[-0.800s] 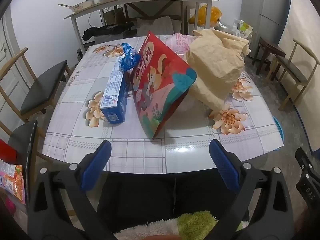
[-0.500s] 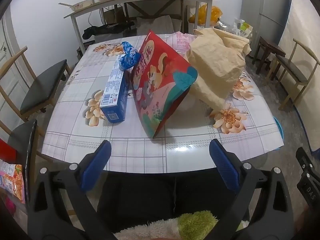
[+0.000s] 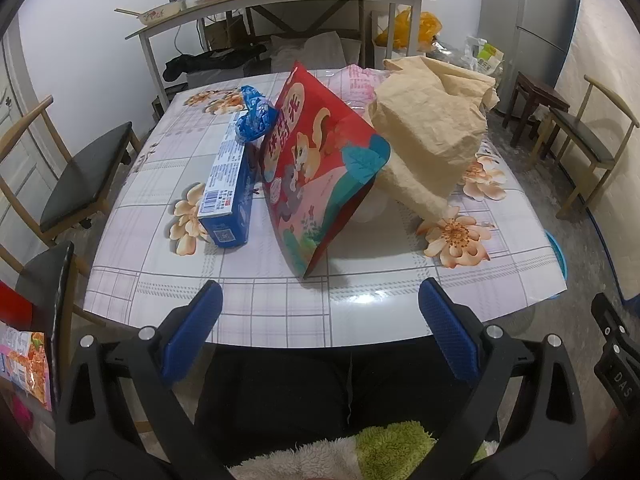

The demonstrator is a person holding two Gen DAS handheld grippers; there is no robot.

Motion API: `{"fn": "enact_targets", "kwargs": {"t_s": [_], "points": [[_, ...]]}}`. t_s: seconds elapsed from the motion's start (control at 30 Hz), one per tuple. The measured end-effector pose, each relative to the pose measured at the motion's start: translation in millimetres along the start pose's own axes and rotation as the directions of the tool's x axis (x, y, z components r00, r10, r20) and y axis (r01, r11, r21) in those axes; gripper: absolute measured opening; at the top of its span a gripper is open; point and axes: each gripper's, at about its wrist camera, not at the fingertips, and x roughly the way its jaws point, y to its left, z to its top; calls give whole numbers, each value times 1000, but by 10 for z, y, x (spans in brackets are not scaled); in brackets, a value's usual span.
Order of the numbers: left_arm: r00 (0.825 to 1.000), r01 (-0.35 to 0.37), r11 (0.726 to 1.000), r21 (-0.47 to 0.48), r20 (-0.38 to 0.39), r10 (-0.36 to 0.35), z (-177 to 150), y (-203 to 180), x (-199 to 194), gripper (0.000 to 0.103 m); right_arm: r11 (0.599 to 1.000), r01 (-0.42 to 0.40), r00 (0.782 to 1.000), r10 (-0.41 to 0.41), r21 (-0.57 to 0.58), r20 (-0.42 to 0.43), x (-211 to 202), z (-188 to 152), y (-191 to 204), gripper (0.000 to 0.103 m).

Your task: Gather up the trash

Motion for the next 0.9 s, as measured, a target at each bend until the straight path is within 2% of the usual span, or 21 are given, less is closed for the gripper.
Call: {"fn": "enact_targets", "kwargs": {"t_s": [0.9], "points": [[1000,2,1000,-1,1,-2,61,21,-39,94,1000,-3,1000,3,-1,3,-25,34,20,97]]}}
